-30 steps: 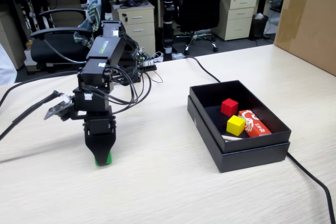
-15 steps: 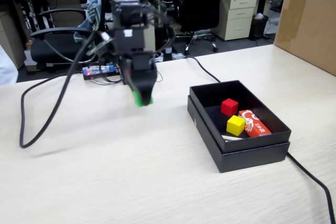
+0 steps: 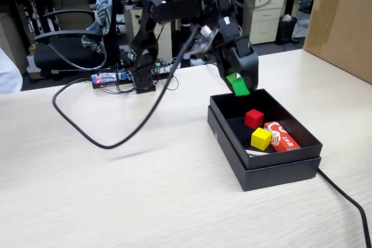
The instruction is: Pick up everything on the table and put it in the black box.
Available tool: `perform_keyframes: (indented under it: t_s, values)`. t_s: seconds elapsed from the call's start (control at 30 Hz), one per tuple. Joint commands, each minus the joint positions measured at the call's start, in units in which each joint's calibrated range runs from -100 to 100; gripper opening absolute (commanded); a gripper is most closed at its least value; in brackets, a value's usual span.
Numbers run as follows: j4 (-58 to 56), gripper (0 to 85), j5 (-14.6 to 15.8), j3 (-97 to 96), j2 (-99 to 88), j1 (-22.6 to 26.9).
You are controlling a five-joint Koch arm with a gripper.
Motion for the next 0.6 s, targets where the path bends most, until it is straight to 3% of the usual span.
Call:
perform_keyframes:
  t_s: [0.0,0.57]
  values:
    - [0.0,0.9,-0.2,4.4,4.0,0.1]
    - [-0.3,1.1,-0.2,-0.6,14.9,-0.1]
